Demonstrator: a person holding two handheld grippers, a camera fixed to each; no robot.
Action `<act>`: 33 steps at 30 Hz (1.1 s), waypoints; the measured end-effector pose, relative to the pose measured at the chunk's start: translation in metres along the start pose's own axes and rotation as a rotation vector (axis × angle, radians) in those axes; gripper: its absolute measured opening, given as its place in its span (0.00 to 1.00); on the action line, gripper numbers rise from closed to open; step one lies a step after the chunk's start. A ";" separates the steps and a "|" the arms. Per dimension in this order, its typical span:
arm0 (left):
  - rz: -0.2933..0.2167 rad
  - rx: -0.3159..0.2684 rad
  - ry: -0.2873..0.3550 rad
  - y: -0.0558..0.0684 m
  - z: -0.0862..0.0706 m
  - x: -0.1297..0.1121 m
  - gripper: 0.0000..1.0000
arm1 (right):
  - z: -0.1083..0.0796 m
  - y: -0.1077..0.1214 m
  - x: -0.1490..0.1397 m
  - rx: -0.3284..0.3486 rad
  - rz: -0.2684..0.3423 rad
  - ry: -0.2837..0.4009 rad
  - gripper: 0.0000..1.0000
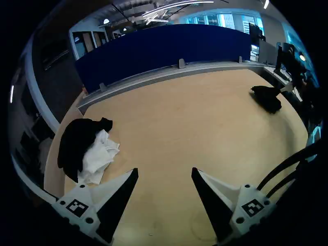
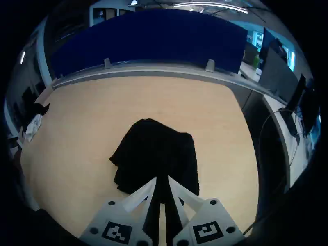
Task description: Fold towel
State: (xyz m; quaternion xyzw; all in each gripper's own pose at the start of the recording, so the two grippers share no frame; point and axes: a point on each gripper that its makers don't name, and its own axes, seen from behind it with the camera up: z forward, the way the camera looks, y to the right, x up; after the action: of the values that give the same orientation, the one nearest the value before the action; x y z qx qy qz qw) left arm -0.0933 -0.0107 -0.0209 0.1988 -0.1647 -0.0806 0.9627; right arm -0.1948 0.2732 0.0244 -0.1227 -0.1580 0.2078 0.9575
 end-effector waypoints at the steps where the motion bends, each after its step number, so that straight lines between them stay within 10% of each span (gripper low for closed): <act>1: 0.001 0.001 0.001 0.000 0.000 0.000 0.97 | 0.000 0.001 0.000 -0.002 -0.005 -0.005 0.05; 11: 0.001 0.009 0.003 -0.004 -0.002 0.001 0.97 | -0.007 0.003 0.009 0.001 0.020 0.045 0.05; 20: 0.010 0.011 -0.007 -0.003 -0.001 -0.002 0.97 | 0.022 0.022 -0.060 -0.053 0.077 -0.120 0.05; 33: 0.026 0.008 -0.010 0.000 0.003 0.001 0.97 | 0.024 0.024 -0.057 -0.057 0.121 -0.086 0.05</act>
State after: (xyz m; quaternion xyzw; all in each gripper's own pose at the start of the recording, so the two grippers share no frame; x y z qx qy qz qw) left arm -0.0933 -0.0116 -0.0178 0.2000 -0.1721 -0.0685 0.9621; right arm -0.2615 0.2739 0.0252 -0.1501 -0.1971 0.2659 0.9316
